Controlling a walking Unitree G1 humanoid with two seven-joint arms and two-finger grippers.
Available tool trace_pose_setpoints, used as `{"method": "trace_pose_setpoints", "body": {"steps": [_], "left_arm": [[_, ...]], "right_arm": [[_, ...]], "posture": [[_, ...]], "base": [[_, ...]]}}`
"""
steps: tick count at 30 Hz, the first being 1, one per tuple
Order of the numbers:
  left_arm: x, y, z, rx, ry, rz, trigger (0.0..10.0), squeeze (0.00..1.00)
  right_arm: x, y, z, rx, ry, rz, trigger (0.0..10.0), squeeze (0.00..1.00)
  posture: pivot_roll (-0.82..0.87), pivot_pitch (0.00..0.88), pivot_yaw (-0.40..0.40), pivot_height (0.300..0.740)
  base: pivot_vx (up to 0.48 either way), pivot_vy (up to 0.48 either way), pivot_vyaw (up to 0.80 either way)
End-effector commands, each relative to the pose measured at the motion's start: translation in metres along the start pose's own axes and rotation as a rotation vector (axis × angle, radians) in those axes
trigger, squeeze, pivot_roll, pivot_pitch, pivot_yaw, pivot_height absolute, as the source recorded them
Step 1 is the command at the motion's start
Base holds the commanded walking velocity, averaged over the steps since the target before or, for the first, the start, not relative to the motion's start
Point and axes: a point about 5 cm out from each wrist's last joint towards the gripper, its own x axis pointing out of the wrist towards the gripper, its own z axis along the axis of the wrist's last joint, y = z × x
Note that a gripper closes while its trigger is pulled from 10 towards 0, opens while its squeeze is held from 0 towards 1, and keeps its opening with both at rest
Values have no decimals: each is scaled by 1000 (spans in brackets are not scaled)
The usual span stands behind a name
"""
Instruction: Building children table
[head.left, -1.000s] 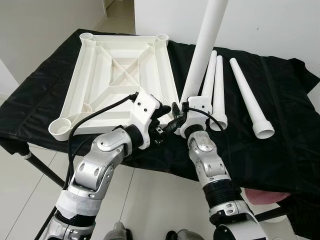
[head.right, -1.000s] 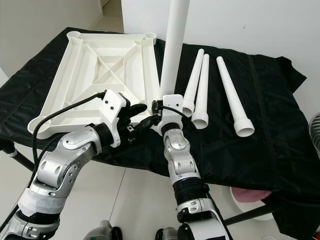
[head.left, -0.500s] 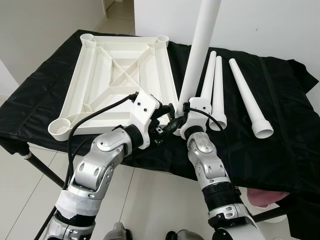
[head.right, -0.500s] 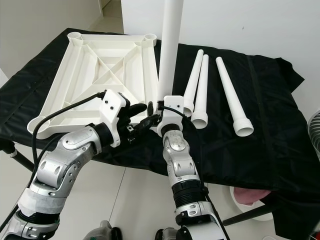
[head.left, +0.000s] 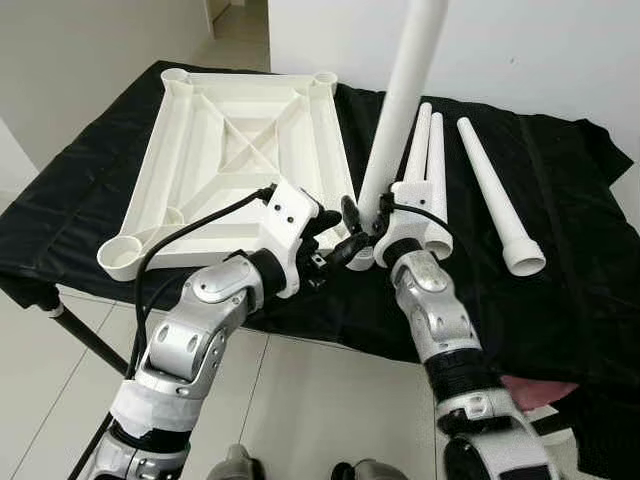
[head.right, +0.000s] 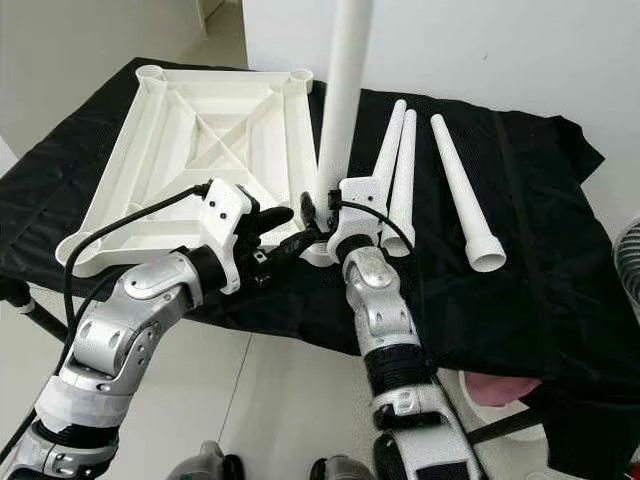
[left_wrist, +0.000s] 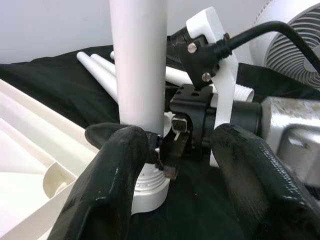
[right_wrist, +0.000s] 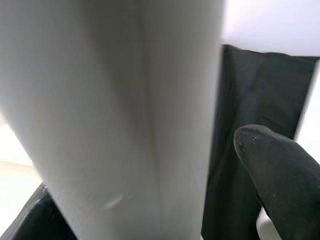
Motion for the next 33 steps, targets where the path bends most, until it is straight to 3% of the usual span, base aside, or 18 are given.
{"method": "trace_pose_setpoints", "body": {"steps": [1, 2, 4, 5, 7, 8, 9, 10, 11, 16, 17, 25, 26, 29, 30, 33], "left_arm": [[1, 2, 1, 6, -3, 26, 10000, 0], [1, 2, 1, 7, -3, 27, 10000, 0], [1, 2, 1, 7, -3, 27, 10000, 0], [2, 3, 1, 7, -4, 28, 10000, 0], [2, 3, 1, 7, -4, 28, 10000, 0], [1, 3, 2, 9, -3, 27, 10000, 0], [1, 3, 2, 10, -2, 26, 10000, 0], [2, 3, 2, 11, -2, 26, 10000, 0], [2, 3, 2, 11, -2, 25, 10000, 0], [2, 3, 2, 11, -2, 25, 10000, 0], [2, 3, 2, 11, -2, 24, 10000, 0], [2, 2, 2, 8, -2, 16, 10000, 0], [2, 2, 2, 7, -2, 14, 10000, 0], [3, 1, 2, 7, -3, 13, 10000, 0], [3, 1, 2, 7, -2, 11, 10000, 0], [3, 0, 2, 6, -2, 9, 10000, 0]], "right_arm": [[0, 2, -3, 9, 10, 33, 10000, 0], [2, -1, -4, -30, 23, 106, 10000, 0], [2, -1, -4, -30, 23, 106, 10000, 0], [2, -2, -5, -53, 37, 182, 10000, 0], [2, -2, -5, -53, 37, 182, 10000, 0], [2, -2, -8, -79, 56, 287, 10000, 0], [3, -3, -9, -83, 66, 310, 8784, 0], [3, -4, -10, -86, 72, 322, 8784, 0], [3, -4, -11, -95, 78, 333, 2980, 0], [3, -4, -12, -101, 83, 340, 2980, 0], [3, -5, -12, -94, 85, 347, 0, 0], [1, -8, -17, -89, 97, 351, 0, 0], [0, -9, -19, -87, 101, 341, 588, 0], [0, -10, -20, -85, 103, 336, 588, 0], [-1, -10, -21, -77, 103, 323, 10000, 0], [0, -10, -22, -62, 100, 298, 10000, 0]], "posture": [[-51, 41, -15, 740], [-51, 41, -12, 740], [-51, 41, -12, 740], [-51, 41, -12, 740], [-51, 41, -12, 740], [-49, 49, -2, 740], [-49, 49, -2, 740], [-49, 49, -2, 740], [-49, 50, 0, 740], [-49, 50, 0, 740], [-50, 50, 2, 740], [-51, 49, 4, 740], [-52, 47, 4, 740], [-52, 47, 4, 740], [-53, 47, 3, 740], [-53, 48, 1, 740]], "base": [[0, 0, 0], [0, 0, 0], [0, 0, 0], [0, 0, 0], [0, 0, 0], [0, 0, 0], [0, 0, 0], [0, 0, 0], [0, 0, 0], [0, 0, 0], [0, 0, 0], [0, 0, 0], [0, 0, 0], [0, 0, 0], [0, 0, 0], [0, 0, 0]]}}
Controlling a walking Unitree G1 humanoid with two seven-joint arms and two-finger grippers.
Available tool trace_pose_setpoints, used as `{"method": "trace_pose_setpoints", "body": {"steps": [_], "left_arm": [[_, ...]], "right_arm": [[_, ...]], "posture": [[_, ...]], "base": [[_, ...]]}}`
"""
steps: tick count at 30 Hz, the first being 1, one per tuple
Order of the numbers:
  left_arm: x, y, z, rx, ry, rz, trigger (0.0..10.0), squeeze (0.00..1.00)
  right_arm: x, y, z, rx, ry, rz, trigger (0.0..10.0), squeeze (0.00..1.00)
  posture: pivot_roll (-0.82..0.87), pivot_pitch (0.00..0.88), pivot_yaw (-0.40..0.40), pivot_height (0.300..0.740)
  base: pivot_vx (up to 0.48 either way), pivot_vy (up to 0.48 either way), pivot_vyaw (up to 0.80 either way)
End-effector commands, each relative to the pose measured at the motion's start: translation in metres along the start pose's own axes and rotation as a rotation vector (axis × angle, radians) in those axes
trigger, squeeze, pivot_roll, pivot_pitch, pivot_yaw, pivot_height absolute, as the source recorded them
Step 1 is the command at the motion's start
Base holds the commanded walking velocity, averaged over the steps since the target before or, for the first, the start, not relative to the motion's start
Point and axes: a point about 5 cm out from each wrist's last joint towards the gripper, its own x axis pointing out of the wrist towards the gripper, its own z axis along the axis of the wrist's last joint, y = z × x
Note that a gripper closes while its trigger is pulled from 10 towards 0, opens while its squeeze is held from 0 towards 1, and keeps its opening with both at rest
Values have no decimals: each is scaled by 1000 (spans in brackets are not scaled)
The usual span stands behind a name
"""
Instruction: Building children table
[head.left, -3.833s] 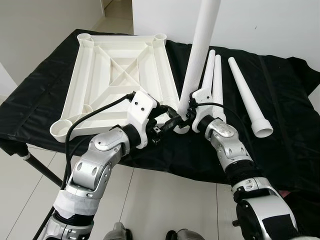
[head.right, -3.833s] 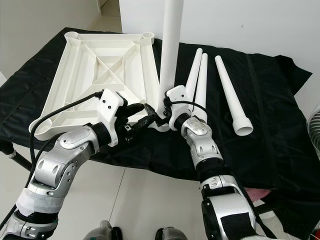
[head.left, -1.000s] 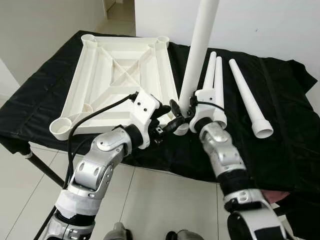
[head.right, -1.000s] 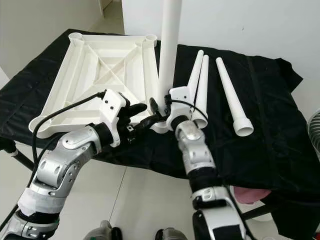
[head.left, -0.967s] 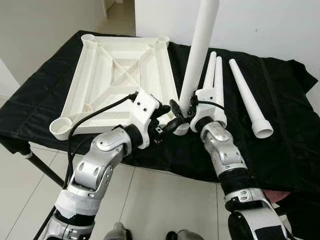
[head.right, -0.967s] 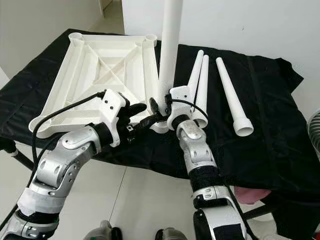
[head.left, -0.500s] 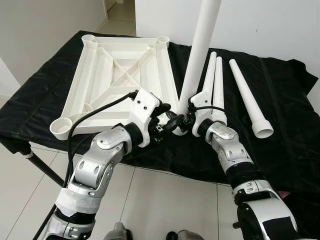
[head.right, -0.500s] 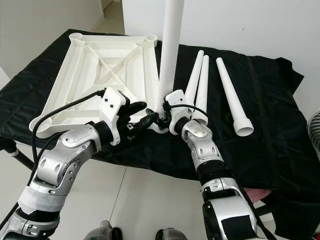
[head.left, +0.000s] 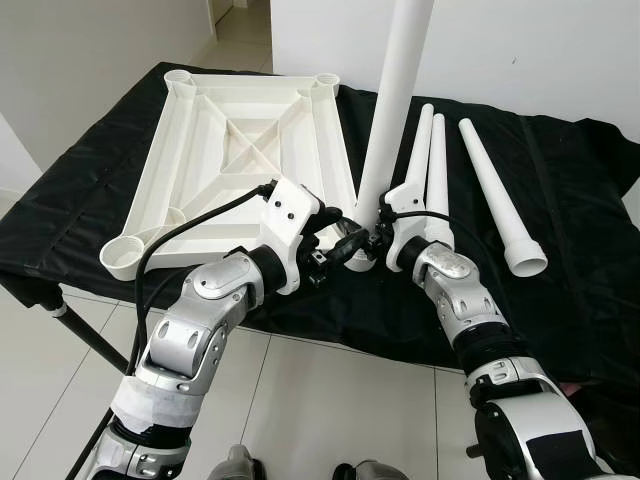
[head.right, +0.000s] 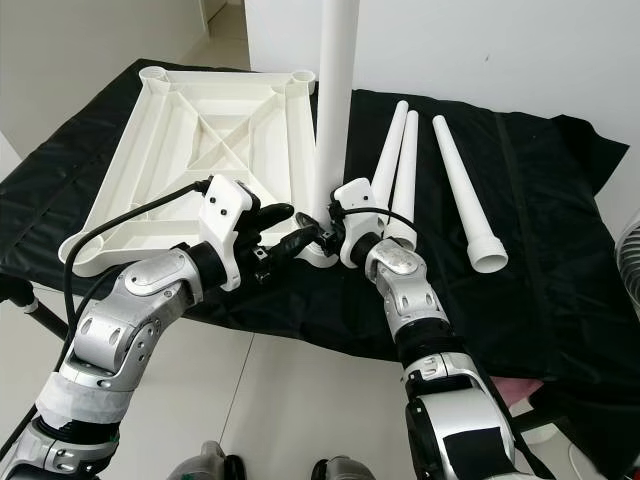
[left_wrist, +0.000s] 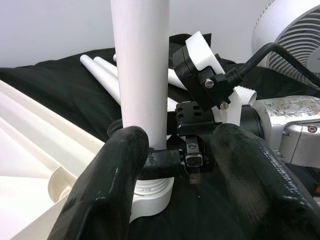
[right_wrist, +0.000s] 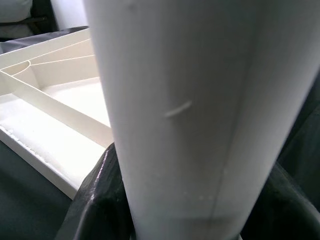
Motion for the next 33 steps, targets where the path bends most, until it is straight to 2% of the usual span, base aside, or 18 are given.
{"method": "trace_pose_setpoints", "body": {"steps": [1, 5, 10, 12, 14, 15, 17, 18, 20, 22, 24, 29, 30, 33], "left_arm": [[1, -1, 0, -2, 1, 10, 10000, 0], [1, -1, 0, -4, 1, 8, 10000, 0], [1, -3, -1, -9, 1, 7, 10000, 0], [1, -3, -1, -9, 1, 7, 10000, 0], [1, -5, -2, -15, 2, 3, 10000, 0], [1, -5, -2, -15, 2, 3, 10000, 0], [1, -6, -3, -20, 5, 1, 10000, 0], [1, -6, -3, -20, 5, 1, 10000, 0], [1, -6, -3, -22, 7, 0, 10000, 0], [1, -6, -3, -22, 7, 0, 10000, 0], [1, -6, -3, -24, 7, -2, 10000, 0], [2, -6, -3, -24, 5, -5, 10000, 0], [2, -6, -3, -24, 5, -7, 10000, 0], [2, -6, -3, -24, 6, -9, 10000, 0]], "right_arm": [[-2, 1, -9, 18, 34, -8, 10000, 0], [-1, 1, -11, 39, 38, -75, 10000, 0], [-5, -1, -9, 88, 20, -263, 10000, 0], [-5, -1, -9, 88, 20, -263, 10000, 0], [-8, 1, -7, 93, -5, -362, 10000, 0], [-8, 1, -7, 93, -5, -362, 10000, 0], [-12, 6, -8, 96, -16, -495, 10000, 0], [-12, 6, -8, 96, -16, -495, 10000, 0], [-15, 14, -9, 91, -28, -589, 10000, 0], [-15, 14, -9, 91, -28, -589, 10000, 0], [-14, 25, -10, 106, -38, -622, 10000, 0], [-13, 29, -8, 104, -45, -629, 10000, 0], [-14, 28, -7, 101, -48, -634, 10000, 1000], [-15, 25, -6, 107, -52, -640, 10000, 1000]], "posture": [[-53, 48, 1, 740], [-53, 49, 0, 740], [-57, 65, 2, 740], [-57, 65, 2, 740], [-57, 72, 2, 740], [-57, 72, 2, 740], [-59, 78, 3, 740], [-59, 78, 3, 740], [-59, 78, 3, 740], [-59, 78, 3, 740], [-59, 80, 4, 740], [-59, 80, 4, 740], [-59, 80, 4, 740], [-67, 72, 9, 740]], "base": [[0, 0, 0], [0, 0, 0], [0, 0, 0], [0, 0, 0], [0, 0, 0], [0, 0, 0], [0, 0, 0], [0, 0, 0], [0, 0, 0], [0, 0, 0], [0, 0, 0], [0, 0, 0], [0, 0, 0], [0, 0, 0]]}}
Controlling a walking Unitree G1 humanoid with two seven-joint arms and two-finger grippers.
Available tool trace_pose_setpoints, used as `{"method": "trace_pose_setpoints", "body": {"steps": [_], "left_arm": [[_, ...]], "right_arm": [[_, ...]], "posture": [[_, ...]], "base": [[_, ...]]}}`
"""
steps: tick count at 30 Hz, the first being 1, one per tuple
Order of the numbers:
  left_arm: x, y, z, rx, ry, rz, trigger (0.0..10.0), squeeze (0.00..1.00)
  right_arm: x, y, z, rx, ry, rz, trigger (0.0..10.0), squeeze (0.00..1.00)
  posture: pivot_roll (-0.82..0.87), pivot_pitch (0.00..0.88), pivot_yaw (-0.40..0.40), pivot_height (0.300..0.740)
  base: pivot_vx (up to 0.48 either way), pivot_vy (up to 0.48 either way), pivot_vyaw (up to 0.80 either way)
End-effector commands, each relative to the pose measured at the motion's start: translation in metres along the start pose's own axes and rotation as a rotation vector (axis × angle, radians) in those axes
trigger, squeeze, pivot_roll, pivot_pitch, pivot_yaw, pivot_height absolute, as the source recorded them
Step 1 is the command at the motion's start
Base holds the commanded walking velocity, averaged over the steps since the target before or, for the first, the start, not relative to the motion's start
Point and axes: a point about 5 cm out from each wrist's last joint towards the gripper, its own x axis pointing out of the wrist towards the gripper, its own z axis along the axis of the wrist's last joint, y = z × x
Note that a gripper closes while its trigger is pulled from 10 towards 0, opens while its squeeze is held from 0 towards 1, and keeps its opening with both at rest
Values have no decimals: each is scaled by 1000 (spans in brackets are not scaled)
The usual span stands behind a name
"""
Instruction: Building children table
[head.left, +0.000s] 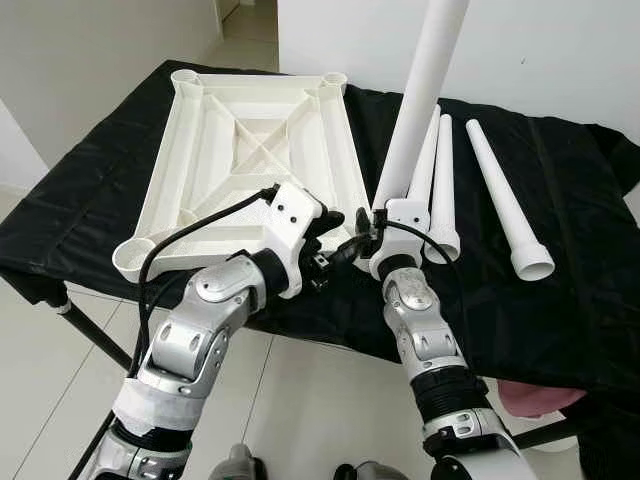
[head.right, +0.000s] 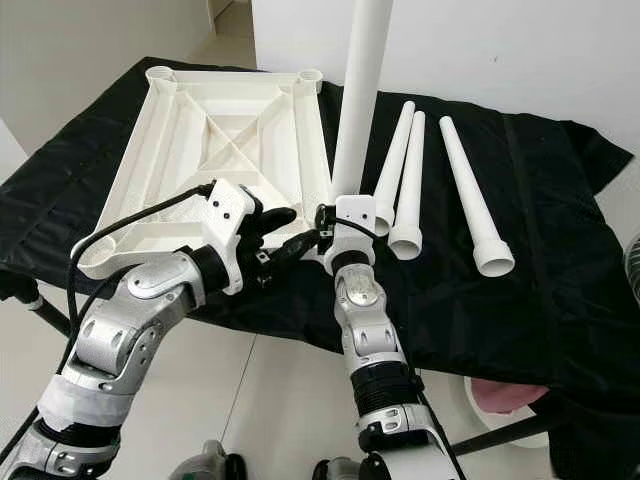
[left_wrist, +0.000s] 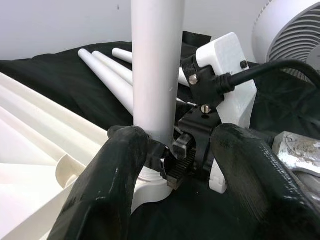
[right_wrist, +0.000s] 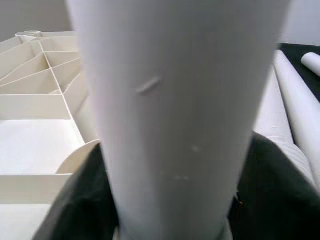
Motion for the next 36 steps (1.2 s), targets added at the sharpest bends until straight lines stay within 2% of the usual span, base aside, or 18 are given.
{"method": "trace_pose_setpoints", "body": {"steps": [1, 6, 7, 12, 13, 14, 15, 18, 20, 22, 25, 30, 31, 36], "left_arm": [[1, -2, 0, -9, 0, 3, 10000, 0], [2, -2, -1, -9, 1, 2, 10000, 0], [2, -2, -1, -9, 1, 1, 10000, 0], [2, -2, -1, -7, 1, 0, 10000, 0], [3, -2, 0, -7, 0, -1, 10000, 0], [3, -2, 0, -7, 0, -1, 10000, 0], [3, -2, 0, -6, -1, -2, 10000, 0], [3, -2, 0, -5, -1, -3, 10000, 0], [4, -2, 0, -4, -1, -4, 10000, 0], [4, -2, 0, -4, -1, -4, 10000, 0], [4, -2, 1, -2, -2, -2, 10000, 0], [4, -1, 1, -2, -3, 0, 10000, 0], [4, -1, 1, -1, -3, 1, 10000, 0], [4, -1, 2, -1, -3, 1, 10000, 0]], "right_arm": [[-1, -9, 1, 14, -1, -29, 10000, 1000], [2, -12, 5, 42, -1, 1, 10000, 1000], [3, -11, 6, 44, -2, 41, 10000, 20], [8, -10, 10, 29, -6, 153, 10000, 0], [11, -10, 11, -2, -2, 246, 10000, 0], [11, -10, 11, -2, -2, 246, 10000, 0], [12, -8, 11, -15, 5, 329, 10000, 0], [13, -7, 11, -22, 12, 385, 10000, 0], [14, -8, 11, -78, 15, 500, 10000, 0], [14, -8, 11, -78, 15, 500, 10000, 0], [15, -10, 5, -161, 36, 649, 10000, 0], [15, -13, 1, -158, 67, 684, 10000, 0], [16, -16, -1, -155, 79, 682, 0, 0], [16, -21, -4, -146, 100, 682, 0, 0]], "posture": [[-67, 72, 9, 740], [-67, 67, 10, 740], [-67, 63, 10, 740], [-68, 59, 9, 740], [-68, 54, 9, 740], [-68, 54, 9, 740], [-68, 54, 9, 740], [-70, 52, 9, 740], [-68, 53, 10, 740], [-68, 53, 10, 740], [-67, 58, 14, 740], [-67, 61, 15, 740], [-68, 61, 15, 740], [-68, 61, 15, 740]], "base": [[0, 0, 0], [0, 0, 0], [0, 0, 0], [0, 0, 0], [0, 0, 0], [0, 0, 0], [0, 0, 0], [0, 0, 0], [0, 0, 0], [0, 0, 0], [0, 0, 0], [0, 0, 0], [0, 0, 0], [0, 0, 0]]}}
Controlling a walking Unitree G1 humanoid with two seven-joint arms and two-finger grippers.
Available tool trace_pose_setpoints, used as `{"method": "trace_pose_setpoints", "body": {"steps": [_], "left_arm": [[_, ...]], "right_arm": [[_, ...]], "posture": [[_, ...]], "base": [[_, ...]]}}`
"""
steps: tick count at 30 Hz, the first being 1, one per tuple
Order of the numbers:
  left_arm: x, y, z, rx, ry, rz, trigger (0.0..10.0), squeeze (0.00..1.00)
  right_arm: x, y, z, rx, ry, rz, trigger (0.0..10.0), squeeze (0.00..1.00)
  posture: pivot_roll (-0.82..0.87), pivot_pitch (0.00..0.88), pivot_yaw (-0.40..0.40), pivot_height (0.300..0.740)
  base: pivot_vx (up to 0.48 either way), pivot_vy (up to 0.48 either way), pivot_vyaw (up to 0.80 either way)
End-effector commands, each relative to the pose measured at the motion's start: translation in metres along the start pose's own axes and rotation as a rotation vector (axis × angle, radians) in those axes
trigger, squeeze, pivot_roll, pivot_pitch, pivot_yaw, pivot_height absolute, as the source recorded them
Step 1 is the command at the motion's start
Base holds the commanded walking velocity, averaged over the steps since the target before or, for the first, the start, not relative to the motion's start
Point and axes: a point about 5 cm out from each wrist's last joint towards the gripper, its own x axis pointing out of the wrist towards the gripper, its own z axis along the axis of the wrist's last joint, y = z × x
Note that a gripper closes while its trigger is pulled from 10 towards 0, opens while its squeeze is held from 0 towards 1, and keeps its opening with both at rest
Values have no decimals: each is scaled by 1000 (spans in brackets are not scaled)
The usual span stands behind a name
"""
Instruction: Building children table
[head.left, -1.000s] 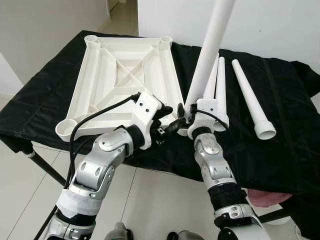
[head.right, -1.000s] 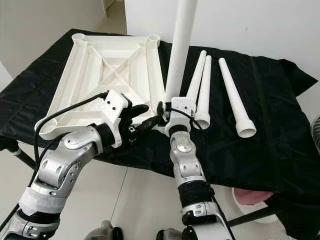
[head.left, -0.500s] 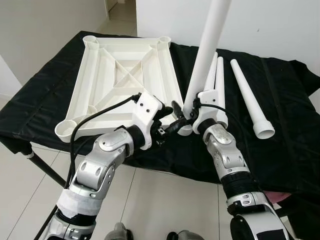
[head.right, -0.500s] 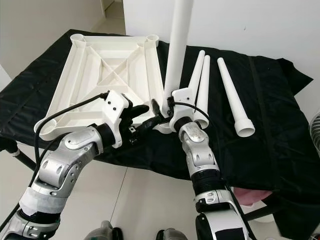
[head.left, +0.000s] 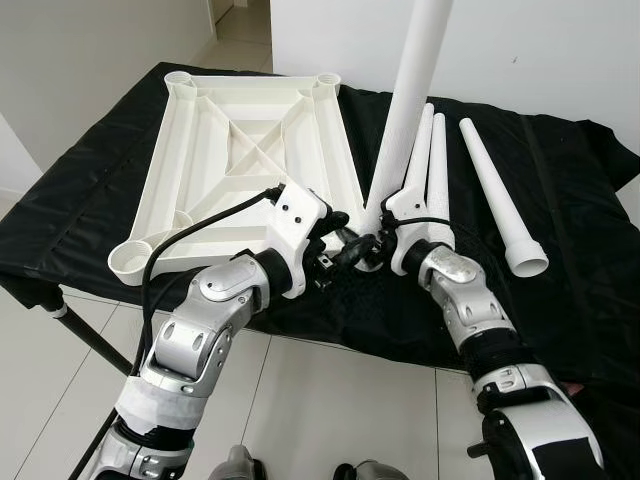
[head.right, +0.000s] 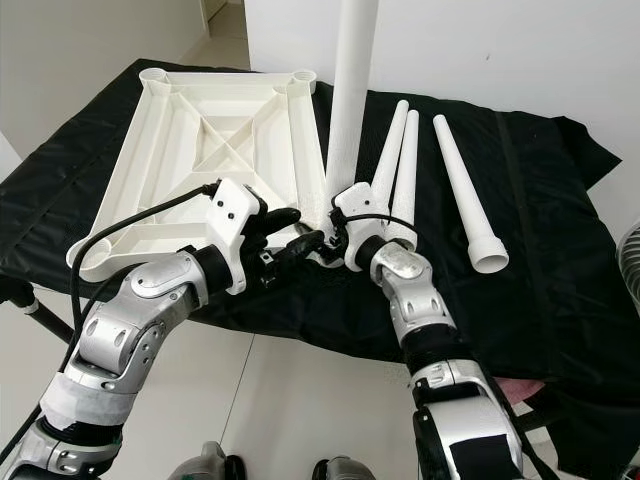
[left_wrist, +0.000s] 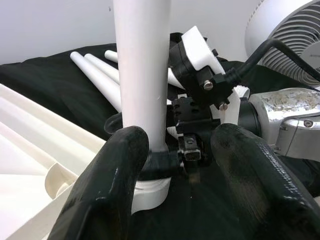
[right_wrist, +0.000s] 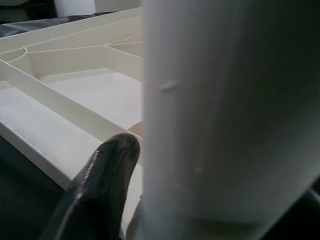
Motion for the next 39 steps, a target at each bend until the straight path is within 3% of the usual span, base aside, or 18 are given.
{"method": "trace_pose_setpoints", "body": {"steps": [1, 7, 8, 15, 28, 30, 36, 37, 39], "left_arm": [[2, 1, 0, -5, 0, 10, 10000, 0], [2, 1, 0, -5, -2, 7, 10000, 0], [2, 0, 0, -6, -1, 5, 10000, 0], [2, 0, 0, -6, 1, 1, 10000, 0], [2, -1, -1, -8, 5, 2, 10000, 0], [2, -1, -1, -8, 5, 2, 10000, 0], [2, 0, -1, -7, 4, 4, 10000, 0], [2, 0, -1, -8, 3, 5, 10000, 0], [2, 0, -1, -9, 2, 5, 10000, 0]], "right_arm": [[-2, 3, -9, 31, 27, 30, 0, 0], [-5, 1, -14, 51, 26, 20, 0, 0], [-5, 3, -16, 59, 26, -2, 10000, 0], [-3, 7, -15, 89, 19, -113, 10000, 0], [1, 17, -10, 216, -6, -489, 10000, 0], [1, 17, -10, 216, -6, -489, 10000, 0], [0, 31, -11, 230, 13, -630, 10000, 0], [1, 34, -10, 237, 11, -639, 10000, 1000], [1, 36, -9, 242, 9, -639, 10000, 1000]], "posture": [[-68, 61, 15, 740], [-68, 61, 15, 740], [-78, 63, 20, 740], [-77, 62, 18, 740], [-69, 66, 20, 740], [-69, 66, 20, 740], [-72, 70, 18, 740], [-72, 70, 18, 740], [-72, 70, 18, 740]], "base": [[0, 0, 0], [0, 0, 0], [0, 0, 0], [0, 0, 0], [0, 0, 0], [0, 0, 0], [0, 0, 0], [0, 0, 0], [0, 0, 0]]}}
